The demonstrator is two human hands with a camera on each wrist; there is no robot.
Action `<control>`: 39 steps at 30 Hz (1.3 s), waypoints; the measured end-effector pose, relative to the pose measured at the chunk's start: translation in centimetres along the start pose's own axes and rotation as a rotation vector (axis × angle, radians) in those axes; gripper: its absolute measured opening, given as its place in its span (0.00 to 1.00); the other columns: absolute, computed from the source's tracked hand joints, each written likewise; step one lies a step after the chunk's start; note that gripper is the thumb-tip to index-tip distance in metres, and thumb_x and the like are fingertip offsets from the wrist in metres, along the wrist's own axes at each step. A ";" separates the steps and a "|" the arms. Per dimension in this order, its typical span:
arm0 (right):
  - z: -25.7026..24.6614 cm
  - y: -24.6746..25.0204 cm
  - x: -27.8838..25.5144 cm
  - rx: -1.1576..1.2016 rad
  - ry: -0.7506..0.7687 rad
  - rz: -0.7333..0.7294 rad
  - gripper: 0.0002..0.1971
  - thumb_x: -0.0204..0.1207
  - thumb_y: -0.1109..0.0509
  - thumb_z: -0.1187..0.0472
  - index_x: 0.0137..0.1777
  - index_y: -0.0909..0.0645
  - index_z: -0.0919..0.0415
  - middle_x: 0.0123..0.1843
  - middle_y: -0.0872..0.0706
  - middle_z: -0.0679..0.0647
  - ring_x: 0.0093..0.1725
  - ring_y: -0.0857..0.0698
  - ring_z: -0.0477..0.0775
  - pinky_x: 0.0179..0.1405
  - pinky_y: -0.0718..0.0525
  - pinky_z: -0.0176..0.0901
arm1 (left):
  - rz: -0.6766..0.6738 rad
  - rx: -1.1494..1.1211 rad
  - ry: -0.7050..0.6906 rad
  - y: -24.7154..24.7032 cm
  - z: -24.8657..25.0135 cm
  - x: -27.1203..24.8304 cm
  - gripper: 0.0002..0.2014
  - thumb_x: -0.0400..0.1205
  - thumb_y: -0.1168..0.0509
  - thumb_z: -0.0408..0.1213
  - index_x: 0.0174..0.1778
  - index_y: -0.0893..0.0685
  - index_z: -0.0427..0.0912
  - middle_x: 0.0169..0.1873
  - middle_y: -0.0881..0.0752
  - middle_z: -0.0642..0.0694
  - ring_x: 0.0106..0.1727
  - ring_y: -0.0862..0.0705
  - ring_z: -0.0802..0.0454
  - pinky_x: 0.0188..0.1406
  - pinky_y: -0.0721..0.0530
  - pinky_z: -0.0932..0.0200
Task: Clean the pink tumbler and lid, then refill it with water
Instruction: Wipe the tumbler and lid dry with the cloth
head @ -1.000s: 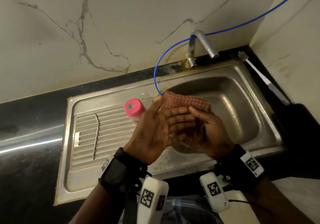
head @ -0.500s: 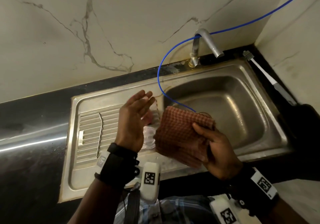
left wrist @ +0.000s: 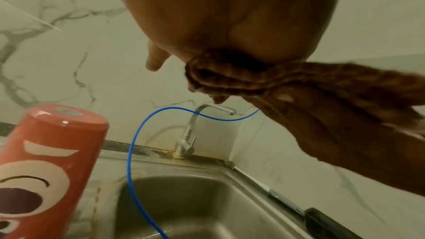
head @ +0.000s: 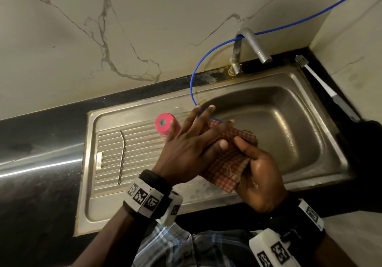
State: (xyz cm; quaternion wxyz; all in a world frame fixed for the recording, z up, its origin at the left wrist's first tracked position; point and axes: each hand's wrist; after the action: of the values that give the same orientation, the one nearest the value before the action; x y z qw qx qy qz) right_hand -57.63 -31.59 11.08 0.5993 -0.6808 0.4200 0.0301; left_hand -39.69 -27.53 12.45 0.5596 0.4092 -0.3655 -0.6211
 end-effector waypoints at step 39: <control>-3.1 0.3 4.2 -0.163 0.307 0.139 0.24 0.79 0.31 0.61 0.76 0.19 0.66 0.71 0.12 0.65 0.69 0.12 0.65 0.66 0.12 0.61 | 0.092 -1.372 0.940 1.8 -5.2 -2.2 0.25 0.71 0.25 0.53 0.65 0.11 0.50 0.57 0.06 0.42 0.69 0.11 0.36 0.69 0.21 0.37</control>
State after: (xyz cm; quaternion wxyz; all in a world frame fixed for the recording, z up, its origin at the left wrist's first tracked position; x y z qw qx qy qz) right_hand -56.55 -36.47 9.39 0.4677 -0.6930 0.5486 0.0012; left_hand -34.11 -25.49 12.25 0.8038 0.1786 0.3497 -0.4469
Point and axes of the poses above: each hand's wrist, its own x-axis towards the middle knuckle, its own y-axis out of the back of the hand, z = x × y
